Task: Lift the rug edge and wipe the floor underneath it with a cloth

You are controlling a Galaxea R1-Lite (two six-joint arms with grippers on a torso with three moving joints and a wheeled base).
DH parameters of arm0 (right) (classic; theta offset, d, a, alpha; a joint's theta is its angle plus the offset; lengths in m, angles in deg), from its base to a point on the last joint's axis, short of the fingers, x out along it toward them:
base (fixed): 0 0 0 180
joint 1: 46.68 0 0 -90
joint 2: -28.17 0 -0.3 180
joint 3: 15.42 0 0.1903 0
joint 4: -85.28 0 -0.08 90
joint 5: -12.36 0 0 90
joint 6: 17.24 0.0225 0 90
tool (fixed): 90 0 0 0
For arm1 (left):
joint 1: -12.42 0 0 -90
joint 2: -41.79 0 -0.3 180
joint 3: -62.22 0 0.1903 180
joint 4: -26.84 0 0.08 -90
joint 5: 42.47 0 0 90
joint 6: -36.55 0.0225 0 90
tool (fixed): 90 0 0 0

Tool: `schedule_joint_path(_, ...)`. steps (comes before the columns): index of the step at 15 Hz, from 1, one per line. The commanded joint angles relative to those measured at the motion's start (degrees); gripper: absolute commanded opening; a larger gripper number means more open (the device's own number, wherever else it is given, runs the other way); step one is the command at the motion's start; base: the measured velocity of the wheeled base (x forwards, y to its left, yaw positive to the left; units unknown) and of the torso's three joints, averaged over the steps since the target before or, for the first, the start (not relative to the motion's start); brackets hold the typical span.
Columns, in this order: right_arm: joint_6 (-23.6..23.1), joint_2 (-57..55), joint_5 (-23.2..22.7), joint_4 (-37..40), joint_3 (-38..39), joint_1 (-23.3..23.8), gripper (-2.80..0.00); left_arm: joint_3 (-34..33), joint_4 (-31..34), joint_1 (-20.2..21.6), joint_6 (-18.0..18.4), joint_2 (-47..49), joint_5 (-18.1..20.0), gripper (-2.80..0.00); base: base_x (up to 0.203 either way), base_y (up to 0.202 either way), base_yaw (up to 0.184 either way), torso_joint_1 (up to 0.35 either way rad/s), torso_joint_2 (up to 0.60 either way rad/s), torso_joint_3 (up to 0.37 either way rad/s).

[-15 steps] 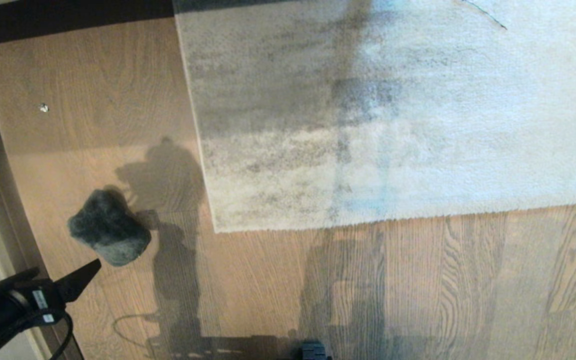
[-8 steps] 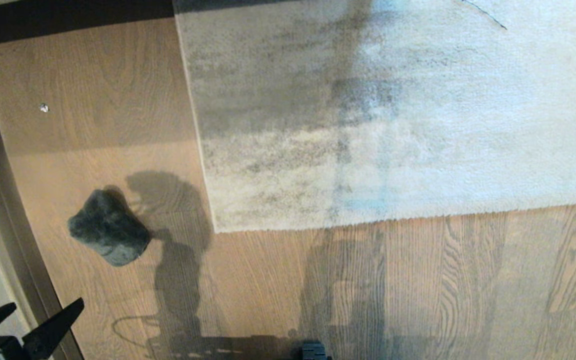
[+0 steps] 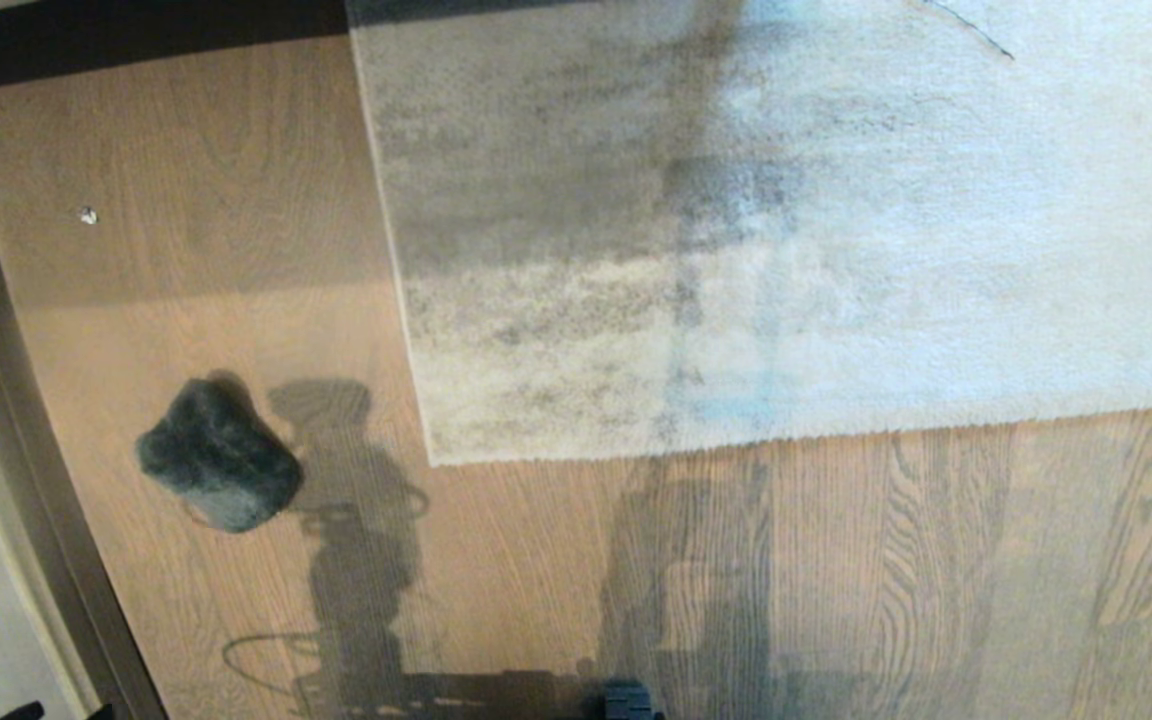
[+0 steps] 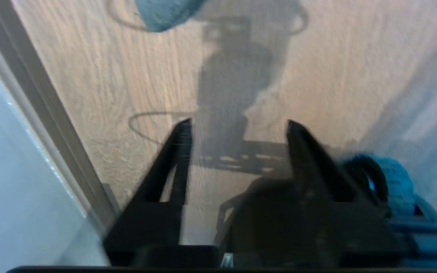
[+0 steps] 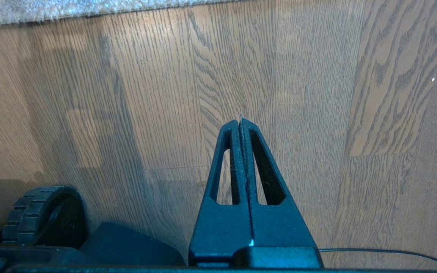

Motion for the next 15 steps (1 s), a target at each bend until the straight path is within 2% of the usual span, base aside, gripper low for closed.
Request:
schedule_joint_path(1, -0.01, -0.07, 0.00, -0.01, 0.01, -0.01, -2.80, -0.99, 2.41, -1.10, -0.02, -7.36, 0.20, -2.80, 0.000, 0.000, 0.000, 0.000, 0.00, 0.000)
schedule_joint_path(7, -0.01, -0.07, 0.00, -0.01, 0.01, -0.01, -2.80, -2.38, 9.22, 0.36, 0.03, -22.88, 0.69, -2.80, 0.000, 0.000, 0.000, 0.000, 0.00, 0.000)
schedule_joint_path(9, -0.01, -0.07, 0.00, -0.01, 0.01, -0.01, -2.80, -2.42, 9.64, 0.50, 0.31, -26.75, 0.60, -2.80, 0.000, 0.000, 0.000, 0.000, 0.00, 0.000)
schedule_joint_path(11, -0.01, -0.07, 0.00, -0.01, 0.01, -0.01, -2.80, -3.29, 9.47, 0.53, 5.87, -27.18, -0.07, -2.80, 0.000, 0.000, 0.000, 0.000, 0.00, 0.000)
schedule_joint_path(12, -0.01, -0.07, 0.00, -0.01, 0.01, -0.01, -2.80, -4.20, 9.46, 0.54, 7.16, -27.18, -0.20, -2.80, 0.000, 0.000, 0.000, 0.000, 0.00, 0.000)
schedule_joint_path(15, -0.01, -0.07, 0.00, -0.01, 0.01, -0.01, -2.80, -4.11, 9.46, 0.58, 7.15, -27.18, -0.22, -2.80, 0.000, 0.000, 0.000, 0.000, 0.00, 0.000)
